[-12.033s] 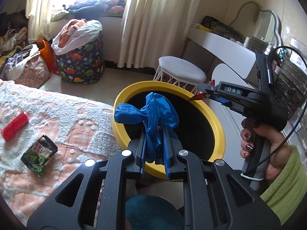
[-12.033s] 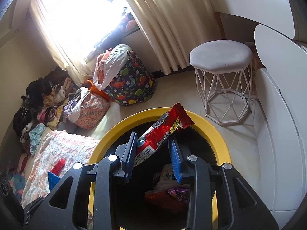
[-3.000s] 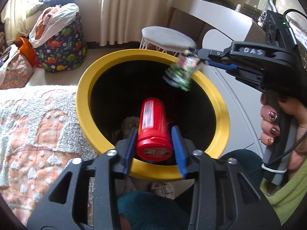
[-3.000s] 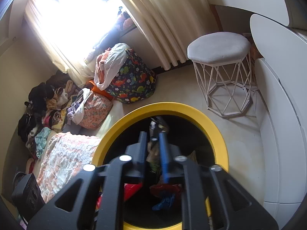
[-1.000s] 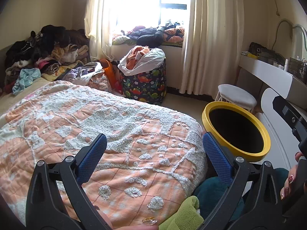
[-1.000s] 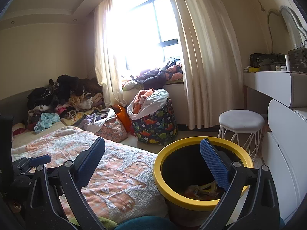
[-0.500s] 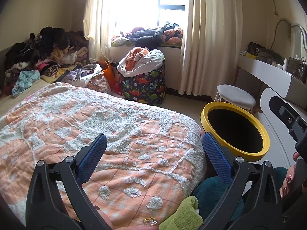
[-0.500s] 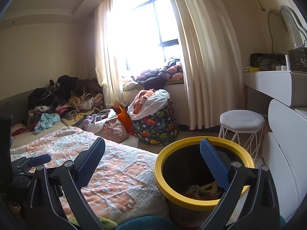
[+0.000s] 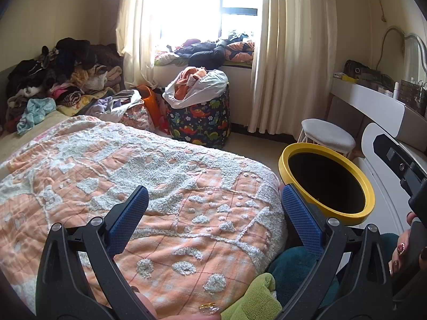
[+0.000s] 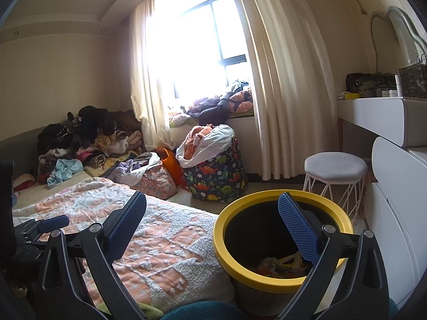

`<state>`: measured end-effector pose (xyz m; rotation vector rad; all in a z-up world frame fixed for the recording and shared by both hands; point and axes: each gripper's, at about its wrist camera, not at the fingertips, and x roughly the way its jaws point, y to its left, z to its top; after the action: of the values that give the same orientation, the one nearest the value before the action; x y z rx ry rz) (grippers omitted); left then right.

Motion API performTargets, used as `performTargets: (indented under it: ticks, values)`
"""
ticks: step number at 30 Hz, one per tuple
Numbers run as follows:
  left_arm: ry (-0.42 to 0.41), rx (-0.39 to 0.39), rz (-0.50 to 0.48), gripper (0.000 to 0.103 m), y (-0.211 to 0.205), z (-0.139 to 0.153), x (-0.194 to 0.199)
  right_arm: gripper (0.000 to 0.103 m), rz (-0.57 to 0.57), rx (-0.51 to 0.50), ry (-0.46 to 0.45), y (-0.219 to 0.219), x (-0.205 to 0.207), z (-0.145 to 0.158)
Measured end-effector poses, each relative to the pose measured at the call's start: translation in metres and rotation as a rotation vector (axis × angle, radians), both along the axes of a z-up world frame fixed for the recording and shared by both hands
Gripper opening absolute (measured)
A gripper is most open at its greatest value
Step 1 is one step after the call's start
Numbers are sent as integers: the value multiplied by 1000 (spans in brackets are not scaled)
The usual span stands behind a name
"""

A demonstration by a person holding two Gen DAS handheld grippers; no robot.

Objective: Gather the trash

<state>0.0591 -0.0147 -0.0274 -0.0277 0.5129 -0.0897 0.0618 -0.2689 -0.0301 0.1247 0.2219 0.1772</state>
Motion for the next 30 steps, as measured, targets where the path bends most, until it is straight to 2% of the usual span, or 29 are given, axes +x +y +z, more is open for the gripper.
performTargets:
  ticks: [30]
  values:
    - [6,-10,13,92,1,1,-1,97,-11,-4,21,2,-4,-5]
